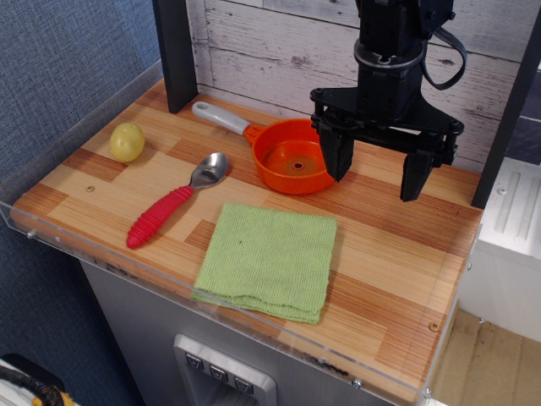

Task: Put the potato in the pan

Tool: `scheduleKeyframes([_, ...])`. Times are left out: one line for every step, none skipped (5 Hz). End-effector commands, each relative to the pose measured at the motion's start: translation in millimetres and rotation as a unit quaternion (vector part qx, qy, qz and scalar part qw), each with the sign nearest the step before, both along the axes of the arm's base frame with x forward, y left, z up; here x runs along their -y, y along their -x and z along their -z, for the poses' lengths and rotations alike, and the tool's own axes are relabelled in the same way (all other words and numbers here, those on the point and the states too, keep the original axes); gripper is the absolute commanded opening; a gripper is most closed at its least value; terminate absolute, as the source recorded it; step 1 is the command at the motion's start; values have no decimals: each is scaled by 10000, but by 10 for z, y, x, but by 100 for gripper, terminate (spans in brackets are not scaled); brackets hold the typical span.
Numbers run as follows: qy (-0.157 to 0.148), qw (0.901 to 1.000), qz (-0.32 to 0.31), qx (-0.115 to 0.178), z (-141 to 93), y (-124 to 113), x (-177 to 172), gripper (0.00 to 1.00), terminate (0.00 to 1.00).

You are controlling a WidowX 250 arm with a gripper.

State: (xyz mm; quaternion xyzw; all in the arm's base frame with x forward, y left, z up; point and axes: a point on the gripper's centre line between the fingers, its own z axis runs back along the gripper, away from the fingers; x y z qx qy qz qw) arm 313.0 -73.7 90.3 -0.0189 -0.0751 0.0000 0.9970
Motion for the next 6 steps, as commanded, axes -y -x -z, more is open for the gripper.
scheduleKeyframes([0, 10000, 0, 0, 0, 0, 0, 100, 0])
scheduleKeyframes([-211, 9997, -34, -75, -35, 36, -170, 100, 0])
scheduleKeyframes([-383, 9990, -207, -95, -103, 88, -373, 100, 0])
scheduleKeyframes([-434, 9981, -430, -58, -208, 158, -712, 100, 0])
scheduleKeyframes([-405, 9964, -745, 43, -306, 175, -1062, 100, 0])
scheduleKeyframes([-469, 9896, -1362, 22, -317, 200, -1437, 100, 0])
